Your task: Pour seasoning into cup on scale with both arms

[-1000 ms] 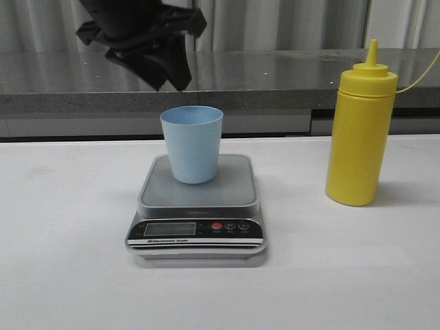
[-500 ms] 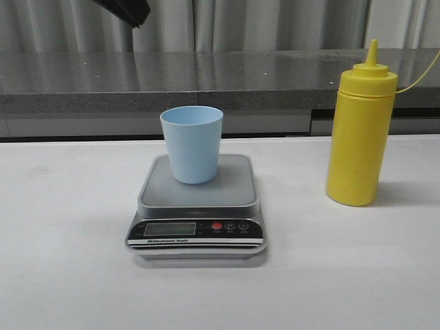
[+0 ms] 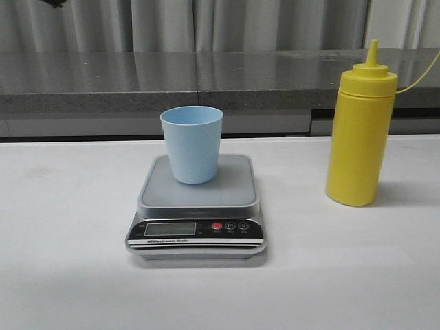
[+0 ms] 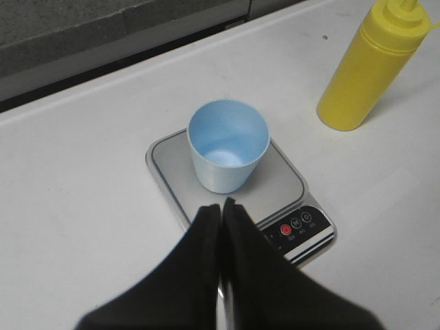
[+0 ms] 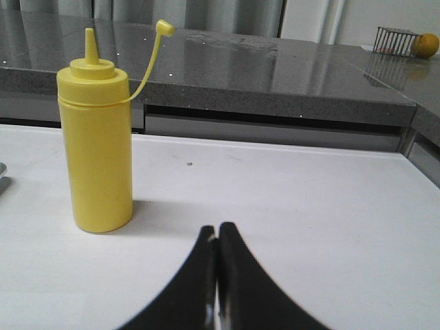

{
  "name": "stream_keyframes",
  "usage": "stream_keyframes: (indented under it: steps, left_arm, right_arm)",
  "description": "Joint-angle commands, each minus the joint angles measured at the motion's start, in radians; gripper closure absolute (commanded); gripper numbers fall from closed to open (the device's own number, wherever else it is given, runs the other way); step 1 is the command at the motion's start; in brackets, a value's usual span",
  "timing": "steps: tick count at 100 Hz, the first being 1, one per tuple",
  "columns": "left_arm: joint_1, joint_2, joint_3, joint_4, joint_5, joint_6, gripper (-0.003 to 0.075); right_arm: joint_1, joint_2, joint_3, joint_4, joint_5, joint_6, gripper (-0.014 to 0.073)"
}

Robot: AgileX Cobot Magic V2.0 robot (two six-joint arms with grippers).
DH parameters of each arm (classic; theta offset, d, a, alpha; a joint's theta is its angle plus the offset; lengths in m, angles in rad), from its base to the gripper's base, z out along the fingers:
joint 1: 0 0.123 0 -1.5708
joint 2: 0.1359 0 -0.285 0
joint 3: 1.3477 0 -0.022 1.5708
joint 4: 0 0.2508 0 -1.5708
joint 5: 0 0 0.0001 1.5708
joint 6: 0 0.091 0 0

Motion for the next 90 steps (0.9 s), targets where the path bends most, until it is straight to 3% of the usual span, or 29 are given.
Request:
stream_keyframes:
  steps: [1, 25, 90]
  left_arm:
    - [0.018, -0.071, 0.023, -0.019, -0.073, 0.0, 0.0741]
    - [0.059, -0.238, 0.18, -0.012, -0.111, 0.0, 0.0741]
    - [0.223, -0.595, 0.587, 0.142, -0.459, -0.037, 0.0741]
  right_arm:
    - [-0.005, -0.018, -0.019, 0.002, -0.079, -0.009, 0.0654]
    - [-0.005, -0.018, -0.019, 0.002, -0.079, -0.009, 0.0654]
    - [-0.005, -0.018, -0.019, 0.002, -0.079, -0.009, 0.0654]
